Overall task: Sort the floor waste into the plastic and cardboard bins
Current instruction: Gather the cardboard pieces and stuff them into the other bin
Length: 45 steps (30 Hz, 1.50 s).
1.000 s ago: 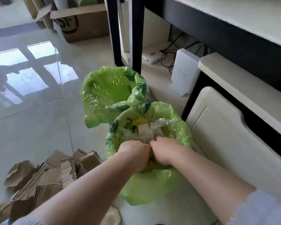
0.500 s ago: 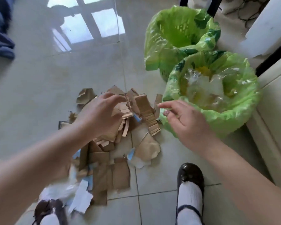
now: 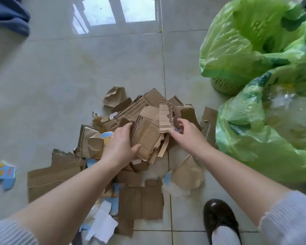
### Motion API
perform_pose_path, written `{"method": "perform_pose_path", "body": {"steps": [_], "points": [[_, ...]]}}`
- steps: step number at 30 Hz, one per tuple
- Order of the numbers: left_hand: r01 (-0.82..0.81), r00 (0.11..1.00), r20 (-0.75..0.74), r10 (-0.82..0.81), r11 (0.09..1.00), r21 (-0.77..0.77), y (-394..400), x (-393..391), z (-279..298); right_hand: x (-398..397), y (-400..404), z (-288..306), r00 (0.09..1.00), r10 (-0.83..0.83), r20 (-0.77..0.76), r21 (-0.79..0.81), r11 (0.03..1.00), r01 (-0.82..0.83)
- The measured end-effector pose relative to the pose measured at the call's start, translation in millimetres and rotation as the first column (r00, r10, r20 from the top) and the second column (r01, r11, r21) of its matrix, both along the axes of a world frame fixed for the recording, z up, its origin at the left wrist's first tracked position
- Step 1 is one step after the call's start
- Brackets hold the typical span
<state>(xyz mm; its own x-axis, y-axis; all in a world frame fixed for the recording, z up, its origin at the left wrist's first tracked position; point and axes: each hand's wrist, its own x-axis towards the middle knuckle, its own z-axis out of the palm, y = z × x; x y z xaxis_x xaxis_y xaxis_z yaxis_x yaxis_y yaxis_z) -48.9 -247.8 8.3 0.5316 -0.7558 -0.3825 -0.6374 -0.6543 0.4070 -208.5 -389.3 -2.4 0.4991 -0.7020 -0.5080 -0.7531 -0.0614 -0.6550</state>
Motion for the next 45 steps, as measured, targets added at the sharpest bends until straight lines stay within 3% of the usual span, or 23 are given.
{"method": "perform_pose_path", "body": {"steps": [4,10,16,21,27,30,33,38,45], "points": [[0.049,0.998,0.031,-0.049,0.998,-0.024,-17.7,-18.5,-21.8,31.3,-24.5,-16.2,0.995,0.017,-0.102,-0.063,0.998,-0.023],[0.052,0.986,0.158,-0.060,0.997,0.058,-31.9,-27.7,-46.4,48.2,-34.0,-40.3,0.985,-0.031,-0.172,-0.066,0.998,0.020],[0.049,0.984,0.171,-0.050,0.999,0.008,-42.1,-30.0,-59.7,48.0,-35.2,-47.8,0.973,-0.213,-0.093,0.026,0.976,0.216],[0.020,0.984,0.180,-0.018,1.000,-0.008,-47.7,-23.0,-59.2,48.8,-34.1,-35.2,0.973,-0.228,-0.042,0.081,0.970,0.231],[-0.020,0.994,0.103,0.032,0.993,-0.117,-51.2,2.5,-35.8,38.8,-46.2,-4.2,0.899,-0.423,0.116,0.178,0.899,0.400],[-0.071,0.988,0.127,0.090,0.986,-0.152,-46.2,20.9,-18.1,20.0,-56.9,5.3,0.919,-0.386,0.082,0.053,0.922,0.383],[-0.123,0.974,0.178,0.138,0.988,-0.091,-33.5,29.8,-4.0,-2.2,-55.8,0.6,0.934,-0.357,-0.012,0.004,0.934,0.357],[-0.123,0.989,0.073,0.131,0.987,-0.099,-15.7,34.3,-13.2,-33.3,-28.7,-37.5,0.941,-0.257,-0.219,-0.044,0.966,0.254],[-0.141,0.990,-0.004,0.142,0.984,-0.108,-15.3,38.7,-18.1,-30.8,-22.2,-62.8,0.933,-0.300,-0.198,-0.070,0.954,0.292]]}}
